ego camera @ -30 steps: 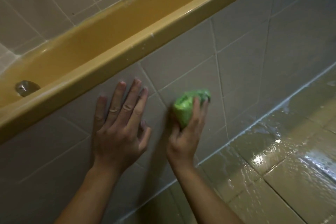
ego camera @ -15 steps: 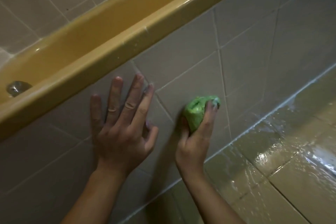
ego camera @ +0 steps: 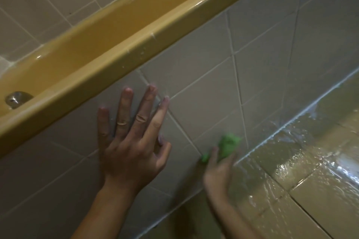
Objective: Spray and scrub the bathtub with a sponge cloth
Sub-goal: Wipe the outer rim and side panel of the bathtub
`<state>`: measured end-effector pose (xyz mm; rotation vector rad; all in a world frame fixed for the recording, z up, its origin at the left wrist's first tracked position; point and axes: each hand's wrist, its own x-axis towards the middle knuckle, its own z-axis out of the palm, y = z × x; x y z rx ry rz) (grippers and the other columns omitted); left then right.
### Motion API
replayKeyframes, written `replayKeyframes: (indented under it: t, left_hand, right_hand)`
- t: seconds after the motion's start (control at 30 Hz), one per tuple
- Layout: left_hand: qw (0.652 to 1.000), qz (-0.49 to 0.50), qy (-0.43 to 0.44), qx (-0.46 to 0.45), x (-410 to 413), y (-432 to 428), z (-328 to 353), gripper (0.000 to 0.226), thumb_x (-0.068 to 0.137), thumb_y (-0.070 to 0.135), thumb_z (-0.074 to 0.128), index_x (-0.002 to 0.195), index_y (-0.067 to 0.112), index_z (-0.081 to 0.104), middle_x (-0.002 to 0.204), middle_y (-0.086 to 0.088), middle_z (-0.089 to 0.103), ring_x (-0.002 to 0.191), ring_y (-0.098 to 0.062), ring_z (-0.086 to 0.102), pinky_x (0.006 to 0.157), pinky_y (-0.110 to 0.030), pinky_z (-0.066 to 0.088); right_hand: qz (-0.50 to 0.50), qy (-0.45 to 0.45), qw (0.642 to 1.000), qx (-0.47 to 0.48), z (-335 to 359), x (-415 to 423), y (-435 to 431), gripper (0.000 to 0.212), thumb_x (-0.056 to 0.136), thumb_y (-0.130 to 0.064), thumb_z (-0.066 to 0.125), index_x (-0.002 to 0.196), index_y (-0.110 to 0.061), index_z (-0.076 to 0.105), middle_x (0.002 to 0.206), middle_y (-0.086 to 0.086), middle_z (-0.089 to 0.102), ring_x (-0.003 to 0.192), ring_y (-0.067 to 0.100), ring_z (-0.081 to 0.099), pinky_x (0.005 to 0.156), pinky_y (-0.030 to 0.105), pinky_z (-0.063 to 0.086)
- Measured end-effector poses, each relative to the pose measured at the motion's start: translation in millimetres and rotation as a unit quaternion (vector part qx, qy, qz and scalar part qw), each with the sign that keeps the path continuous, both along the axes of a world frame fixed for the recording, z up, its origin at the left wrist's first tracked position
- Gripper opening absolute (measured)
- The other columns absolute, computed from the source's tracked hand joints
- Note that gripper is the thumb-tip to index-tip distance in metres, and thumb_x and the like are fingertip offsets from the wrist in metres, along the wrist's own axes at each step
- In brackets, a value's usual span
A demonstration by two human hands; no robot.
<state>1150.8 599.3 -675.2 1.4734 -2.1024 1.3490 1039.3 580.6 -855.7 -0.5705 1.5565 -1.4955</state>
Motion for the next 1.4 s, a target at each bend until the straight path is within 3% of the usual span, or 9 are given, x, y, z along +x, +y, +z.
replayKeyframes:
  t: [0.13,0.37,0.5,0.67,0.8,0.9,1.17,1.3,1.4]
  left_hand:
    - [1.0,-0.009,0.0,-0.008,-2,-4,0,0.075,0.086,0.03,0.055,0.16,0.029,0.04,0.171,0.003,0.024,0.162,-0.024,0.007,0.129,-0.051,0.0]
    - [1.0,-0.012,0.004,0.013,-4,-1,-3,0.076,0.086,0.029,0.057,0.16,0.028,0.04,0.172,0.003,0.023,0.162,-0.024,0.008,0.128,-0.053,0.002]
    - [0.999,-0.029,0.023,-0.005,-12,-10,-4,0.071,0.089,0.031,0.055,0.159,0.028,0.043,0.171,0.005,0.025,0.162,-0.023,0.007,0.128,-0.051,-0.001]
    - [0.995,-0.07,0.058,-0.049,-25,-20,-12,0.067,0.088,0.029,0.06,0.154,0.02,0.051,0.165,0.0,0.037,0.16,-0.024,0.019,0.128,-0.05,0.006]
    - [0.993,-0.088,0.068,-0.046,-27,-22,-15,0.066,0.085,0.029,0.061,0.15,0.02,0.057,0.163,-0.001,0.042,0.158,-0.024,0.025,0.129,-0.047,0.007]
    - [0.991,-0.094,0.091,-0.041,-31,-22,-13,0.063,0.085,0.028,0.06,0.148,0.021,0.059,0.162,0.0,0.043,0.157,-0.023,0.029,0.128,-0.047,0.008]
    - [0.989,-0.08,0.12,-0.045,-42,-26,-14,0.068,0.084,0.027,0.059,0.151,0.017,0.054,0.166,-0.004,0.035,0.159,-0.024,0.022,0.129,-0.049,0.007]
    - [0.991,-0.067,0.112,-0.007,-57,-27,-11,0.074,0.079,0.028,0.057,0.152,0.015,0.052,0.168,-0.006,0.028,0.161,-0.024,0.015,0.129,-0.051,0.006]
    - [0.994,-0.05,0.097,0.018,-68,-30,-3,0.078,0.078,0.03,0.056,0.153,0.013,0.049,0.171,-0.006,0.021,0.161,-0.026,0.012,0.129,-0.053,0.008]
  right_hand:
    - [-0.005,0.065,0.994,-0.091,6,43,16,0.081,0.099,-0.035,0.052,0.164,-0.01,0.01,0.17,0.003,0.015,0.157,0.013,0.014,0.126,0.029,0.015]
    - [-0.006,-0.158,0.974,0.166,-64,-20,-30,0.062,0.105,-0.027,0.055,0.157,-0.008,0.026,0.148,0.023,0.051,0.133,0.04,0.051,0.114,0.044,0.039]
    - [-0.058,0.025,0.998,0.006,24,-37,-42,0.067,0.103,-0.036,0.056,0.159,-0.016,0.026,0.15,0.016,0.05,0.134,0.033,0.053,0.109,0.036,0.044]
    - [-0.099,0.342,0.912,-0.204,124,-53,-55,0.073,0.102,-0.033,0.052,0.163,-0.019,0.013,0.169,0.009,0.025,0.158,0.023,0.019,0.127,0.047,-0.002]
    - [-0.153,0.231,0.944,-0.181,115,-88,-86,0.069,0.098,-0.055,0.053,0.155,-0.021,0.032,0.155,0.014,0.045,0.143,0.032,0.044,0.117,0.047,0.037]
    - [-0.172,0.137,0.965,-0.14,129,-101,-98,0.065,0.102,-0.054,0.049,0.155,-0.02,0.034,0.146,0.01,0.054,0.134,0.029,0.053,0.107,0.035,0.045]
    - [-0.036,0.435,0.828,-0.352,190,-101,-85,0.07,0.099,-0.063,0.045,0.155,-0.026,0.025,0.167,0.023,0.019,0.156,0.039,0.018,0.117,0.067,0.029]
    - [-0.094,0.353,0.886,-0.285,187,-157,-121,0.073,0.097,-0.066,0.043,0.155,-0.023,0.036,0.17,0.023,-0.005,0.156,0.046,-0.004,0.122,0.068,0.01]
    - [-0.126,0.209,0.933,-0.263,198,-198,-152,0.079,0.098,-0.066,0.039,0.158,-0.015,0.032,0.17,0.024,-0.001,0.157,0.04,0.006,0.124,0.054,0.022]
